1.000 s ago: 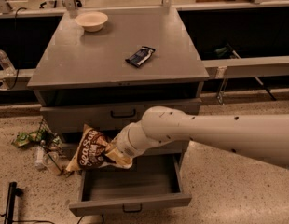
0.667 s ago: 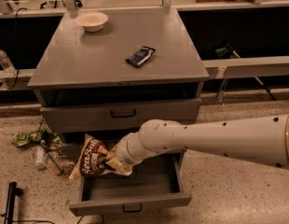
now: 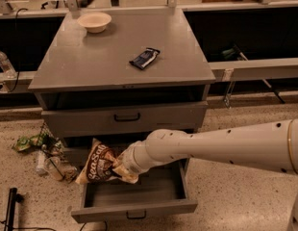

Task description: Place brown chip bag into bottom drawer

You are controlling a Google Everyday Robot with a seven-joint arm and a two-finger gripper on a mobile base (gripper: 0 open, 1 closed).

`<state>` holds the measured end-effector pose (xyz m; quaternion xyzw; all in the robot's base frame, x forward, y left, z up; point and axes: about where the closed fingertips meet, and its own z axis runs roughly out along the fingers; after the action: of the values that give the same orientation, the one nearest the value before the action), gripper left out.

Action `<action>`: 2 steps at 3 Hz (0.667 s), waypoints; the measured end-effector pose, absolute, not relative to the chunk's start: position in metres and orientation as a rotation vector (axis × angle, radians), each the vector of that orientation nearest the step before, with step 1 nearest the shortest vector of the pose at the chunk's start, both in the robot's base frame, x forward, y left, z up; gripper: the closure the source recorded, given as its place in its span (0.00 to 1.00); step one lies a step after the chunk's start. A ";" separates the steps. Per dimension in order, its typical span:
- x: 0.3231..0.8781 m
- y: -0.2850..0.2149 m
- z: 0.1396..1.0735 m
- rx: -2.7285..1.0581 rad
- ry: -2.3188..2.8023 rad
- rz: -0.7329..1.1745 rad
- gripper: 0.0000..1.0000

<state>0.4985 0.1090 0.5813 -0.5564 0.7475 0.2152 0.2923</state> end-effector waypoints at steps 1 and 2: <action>0.502 0.094 0.538 -1.485 2.040 0.555 1.00; 0.506 0.067 0.470 -1.516 2.078 0.565 1.00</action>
Offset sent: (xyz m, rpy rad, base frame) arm 0.0044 -0.0605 -0.1626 -0.0912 0.1050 0.0161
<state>0.5059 0.0673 0.4700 -0.5571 0.7637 0.2077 0.2515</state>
